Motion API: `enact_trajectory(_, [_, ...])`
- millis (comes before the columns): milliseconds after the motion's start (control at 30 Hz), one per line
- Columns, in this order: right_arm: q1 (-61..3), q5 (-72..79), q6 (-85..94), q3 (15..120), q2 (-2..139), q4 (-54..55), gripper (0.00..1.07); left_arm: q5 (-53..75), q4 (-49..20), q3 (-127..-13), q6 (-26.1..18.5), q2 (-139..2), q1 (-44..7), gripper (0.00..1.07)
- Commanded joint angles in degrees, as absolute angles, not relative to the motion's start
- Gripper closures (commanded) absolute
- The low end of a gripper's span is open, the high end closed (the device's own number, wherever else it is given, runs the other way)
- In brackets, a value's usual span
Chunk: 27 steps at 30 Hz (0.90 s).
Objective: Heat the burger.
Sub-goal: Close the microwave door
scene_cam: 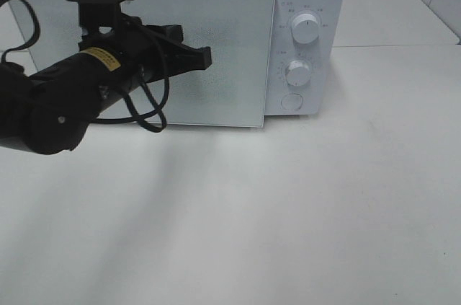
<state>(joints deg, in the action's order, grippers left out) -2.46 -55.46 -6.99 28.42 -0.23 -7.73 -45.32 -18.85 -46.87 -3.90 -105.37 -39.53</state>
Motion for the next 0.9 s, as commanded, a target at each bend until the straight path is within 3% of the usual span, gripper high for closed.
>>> enact_trajectory(33, [-2.2,-55.2,-7.1,28.5,-1.6,-7.6,0.33,-44.3,-19.8,-50.0,-4.2,-106.7,-40.4,1.07])
enact_trajectory(467, [-2.2,-55.2,-7.1,28.5,-1.6,-7.6,0.34,-41.9,-21.2,-61.1,-4.3,-113.1,-41.4,1.07])
enact_trajectory(600, [-2.2,-55.2,-7.1,28.5,-1.6,-7.6,0.34,-41.1,-22.6,-64.6,-6.1,-115.3,-41.4,1.07])
enact_trajectory(900, [-2.2,-55.2,-7.2,28.5,-1.6,-7.6,0.34,-40.5,-26.1,-66.9,-6.9,-117.5,-41.3,1.07])
